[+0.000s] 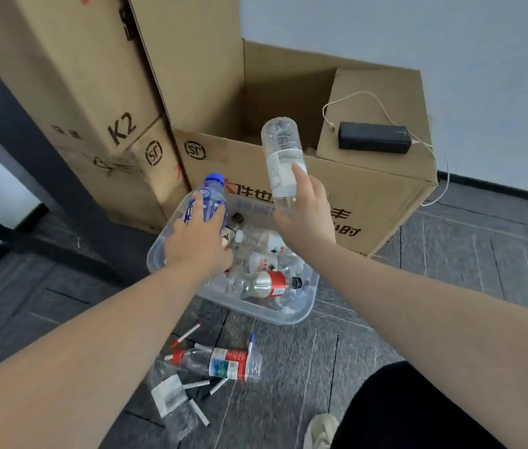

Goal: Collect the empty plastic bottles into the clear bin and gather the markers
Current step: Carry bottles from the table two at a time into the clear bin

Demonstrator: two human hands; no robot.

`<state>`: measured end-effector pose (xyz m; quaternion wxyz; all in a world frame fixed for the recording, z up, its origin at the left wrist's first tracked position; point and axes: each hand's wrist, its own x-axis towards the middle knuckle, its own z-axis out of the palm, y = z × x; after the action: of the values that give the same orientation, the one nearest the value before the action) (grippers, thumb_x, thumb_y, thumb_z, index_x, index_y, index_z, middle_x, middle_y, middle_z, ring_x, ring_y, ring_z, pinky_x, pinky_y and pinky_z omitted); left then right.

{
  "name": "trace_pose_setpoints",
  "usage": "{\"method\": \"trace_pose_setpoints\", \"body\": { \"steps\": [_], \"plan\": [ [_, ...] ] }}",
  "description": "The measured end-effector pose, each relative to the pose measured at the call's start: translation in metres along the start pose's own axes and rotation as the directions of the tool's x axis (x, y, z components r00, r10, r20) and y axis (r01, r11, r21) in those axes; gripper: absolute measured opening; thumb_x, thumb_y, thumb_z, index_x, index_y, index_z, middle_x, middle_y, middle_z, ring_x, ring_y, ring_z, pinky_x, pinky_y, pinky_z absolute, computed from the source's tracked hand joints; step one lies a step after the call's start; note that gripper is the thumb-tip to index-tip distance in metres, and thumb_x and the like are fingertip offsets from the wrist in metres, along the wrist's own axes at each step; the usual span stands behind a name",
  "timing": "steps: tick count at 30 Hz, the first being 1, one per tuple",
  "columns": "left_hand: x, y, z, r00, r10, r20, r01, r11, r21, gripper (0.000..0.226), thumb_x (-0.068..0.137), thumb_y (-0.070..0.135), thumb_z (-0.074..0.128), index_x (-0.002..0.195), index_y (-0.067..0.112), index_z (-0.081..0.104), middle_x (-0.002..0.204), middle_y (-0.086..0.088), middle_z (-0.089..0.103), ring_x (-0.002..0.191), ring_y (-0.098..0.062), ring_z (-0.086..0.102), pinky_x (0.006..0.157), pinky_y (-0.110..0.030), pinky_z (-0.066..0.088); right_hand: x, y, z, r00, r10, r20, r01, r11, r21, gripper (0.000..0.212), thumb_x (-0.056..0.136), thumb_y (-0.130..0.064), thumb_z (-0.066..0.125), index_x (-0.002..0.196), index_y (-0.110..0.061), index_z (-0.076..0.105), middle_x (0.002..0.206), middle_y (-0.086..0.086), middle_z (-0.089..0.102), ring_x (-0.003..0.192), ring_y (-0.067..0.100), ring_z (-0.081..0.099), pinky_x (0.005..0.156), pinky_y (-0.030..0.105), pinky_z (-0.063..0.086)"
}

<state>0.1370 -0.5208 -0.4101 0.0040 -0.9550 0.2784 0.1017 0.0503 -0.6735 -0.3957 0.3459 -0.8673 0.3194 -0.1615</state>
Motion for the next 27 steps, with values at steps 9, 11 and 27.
{"method": "trace_pose_setpoints", "body": {
  "steps": [9, 11, 27],
  "plan": [
    [0.038, -0.014, 0.066, 0.999, 0.023, -0.023, -0.025, 0.997, -0.076, 0.082, 0.089, 0.039, 0.055, 0.152, 0.031, 0.001, 0.159, -0.004, -0.012, 0.136, -0.037, 0.025, 0.100, -0.050, 0.040, 0.014, 0.040, 0.046, 0.995, -0.035, 0.098, 0.047, 0.991, -0.123, 0.074, 0.087, -0.027, 0.058, 0.149, -0.033, 0.016, 0.152, 0.005, 0.024, 0.130, 0.029, 0.038, 0.101, 0.045, 0.042],
    [0.045, -0.018, 0.077, 1.000, 0.008, 0.011, -0.007, 0.997, -0.080, 0.086, 0.092, 0.046, 0.051, 0.150, 0.034, -0.010, 0.158, -0.001, -0.019, 0.145, -0.032, 0.007, 0.108, -0.055, 0.031, 0.014, 0.045, 0.053, 0.991, -0.045, 0.127, 0.065, 0.985, -0.159, 0.075, 0.088, -0.025, 0.057, 0.149, -0.033, 0.015, 0.154, 0.005, 0.022, 0.130, 0.029, 0.038, 0.098, 0.039, 0.040],
    [0.049, -0.045, 0.082, 0.997, -0.079, 0.012, 0.079, 0.994, -0.072, 0.070, 0.097, 0.054, 0.030, 0.150, 0.035, -0.012, 0.160, 0.004, -0.011, 0.148, -0.020, -0.006, 0.113, -0.056, 0.015, 0.029, 0.070, 0.089, 0.954, 0.034, 0.297, 0.041, 0.969, -0.242, 0.072, 0.096, -0.025, 0.050, 0.149, -0.039, 0.004, 0.156, 0.012, 0.009, 0.121, 0.037, 0.046, 0.080, 0.038, 0.048]
  ]
}}
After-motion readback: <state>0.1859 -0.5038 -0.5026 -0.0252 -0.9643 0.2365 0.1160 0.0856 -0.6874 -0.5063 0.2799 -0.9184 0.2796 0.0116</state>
